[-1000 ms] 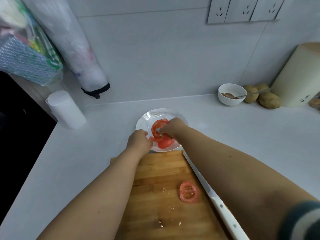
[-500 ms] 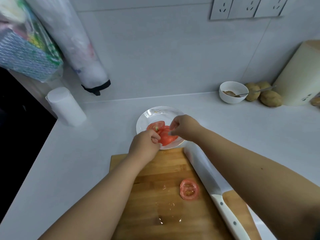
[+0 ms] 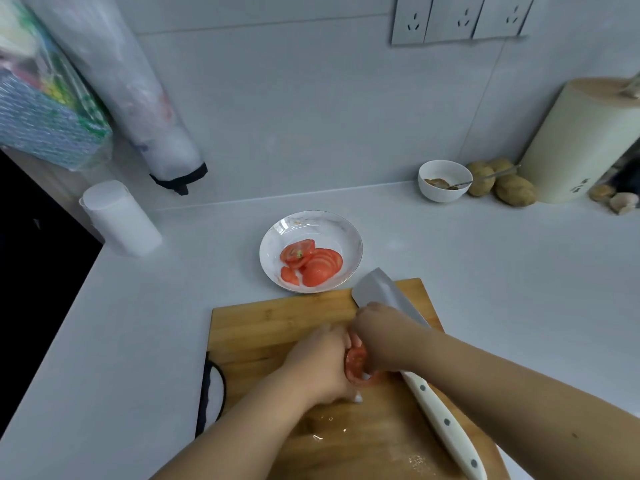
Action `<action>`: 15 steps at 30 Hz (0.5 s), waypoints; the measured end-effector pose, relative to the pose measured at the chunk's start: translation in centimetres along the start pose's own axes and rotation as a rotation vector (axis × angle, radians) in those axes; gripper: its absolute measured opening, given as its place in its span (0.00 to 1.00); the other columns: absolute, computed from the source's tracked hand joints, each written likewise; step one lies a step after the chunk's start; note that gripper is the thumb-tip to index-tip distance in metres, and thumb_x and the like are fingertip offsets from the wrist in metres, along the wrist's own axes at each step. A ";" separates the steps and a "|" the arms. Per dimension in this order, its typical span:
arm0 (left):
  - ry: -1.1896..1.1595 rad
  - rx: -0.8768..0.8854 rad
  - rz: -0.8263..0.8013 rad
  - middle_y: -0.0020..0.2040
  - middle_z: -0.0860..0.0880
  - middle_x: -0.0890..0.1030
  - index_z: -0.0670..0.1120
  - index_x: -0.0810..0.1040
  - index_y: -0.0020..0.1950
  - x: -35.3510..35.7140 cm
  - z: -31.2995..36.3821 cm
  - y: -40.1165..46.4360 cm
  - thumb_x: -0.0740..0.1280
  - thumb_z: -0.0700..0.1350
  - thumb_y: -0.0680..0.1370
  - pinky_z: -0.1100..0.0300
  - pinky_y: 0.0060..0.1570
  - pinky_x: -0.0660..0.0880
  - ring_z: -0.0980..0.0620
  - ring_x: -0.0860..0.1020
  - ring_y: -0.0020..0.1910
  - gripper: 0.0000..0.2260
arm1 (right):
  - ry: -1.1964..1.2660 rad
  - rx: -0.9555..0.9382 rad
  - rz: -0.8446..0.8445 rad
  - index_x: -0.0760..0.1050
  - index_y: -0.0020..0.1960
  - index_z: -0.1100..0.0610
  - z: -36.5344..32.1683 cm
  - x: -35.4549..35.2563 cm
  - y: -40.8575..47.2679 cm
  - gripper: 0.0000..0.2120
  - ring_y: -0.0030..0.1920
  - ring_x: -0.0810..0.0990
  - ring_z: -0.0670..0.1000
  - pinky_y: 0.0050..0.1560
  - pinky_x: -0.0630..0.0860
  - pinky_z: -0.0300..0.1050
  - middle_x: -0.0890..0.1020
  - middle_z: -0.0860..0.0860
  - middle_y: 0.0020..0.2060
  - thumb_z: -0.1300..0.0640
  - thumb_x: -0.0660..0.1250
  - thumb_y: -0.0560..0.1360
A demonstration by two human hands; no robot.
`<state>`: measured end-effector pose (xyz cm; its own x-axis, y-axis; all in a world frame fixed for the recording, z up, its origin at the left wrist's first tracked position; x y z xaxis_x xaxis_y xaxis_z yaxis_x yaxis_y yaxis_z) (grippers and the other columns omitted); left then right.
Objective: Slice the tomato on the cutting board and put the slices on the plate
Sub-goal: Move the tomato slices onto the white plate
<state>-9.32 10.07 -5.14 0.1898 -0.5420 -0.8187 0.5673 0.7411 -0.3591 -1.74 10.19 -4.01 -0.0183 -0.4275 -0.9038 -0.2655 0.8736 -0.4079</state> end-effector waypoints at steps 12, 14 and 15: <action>-0.103 -0.020 0.125 0.47 0.54 0.72 0.52 0.75 0.50 0.4 -1.2 -0.8 0.77 0.51 0.63 0.58 0.45 0.73 0.52 0.74 0.46 0.19 | 0.111 0.016 -0.157 0.79 0.60 0.57 0.2 1.0 -0.3 0.13 0.55 0.80 0.56 0.54 0.77 0.48 0.82 0.55 0.53 0.59 0.68 0.75; -0.127 -0.021 0.123 0.46 0.55 0.72 0.52 0.76 0.50 0.2 -1.5 -0.9 0.78 0.51 0.63 0.60 0.43 0.72 0.54 0.73 0.45 0.19 | 0.148 0.016 -0.176 0.78 0.61 0.57 0.3 1.1 -0.3 0.14 0.55 0.80 0.56 0.55 0.76 0.47 0.82 0.55 0.54 0.59 0.67 0.76; -0.148 -0.028 0.118 0.46 0.55 0.72 0.52 0.76 0.50 0.1 -1.7 -0.9 0.78 0.51 0.62 0.61 0.42 0.71 0.54 0.73 0.45 0.19 | 0.171 0.019 -0.185 0.78 0.61 0.56 0.3 1.1 -0.3 0.14 0.55 0.79 0.55 0.54 0.75 0.46 0.82 0.55 0.54 0.58 0.68 0.76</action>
<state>-11.17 10.03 -5.72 0.3701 -0.5017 -0.7818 0.5123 0.8123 -0.2788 -1.40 9.56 -4.90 -0.1341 -0.6120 -0.7794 -0.2611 0.7805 -0.5680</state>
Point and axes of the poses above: each hand's wrist, its own y-axis towards the middle knuckle, its own x-axis out of the palm, z = x × y, the point moved 8 cm from there along y, towards the middle knuckle
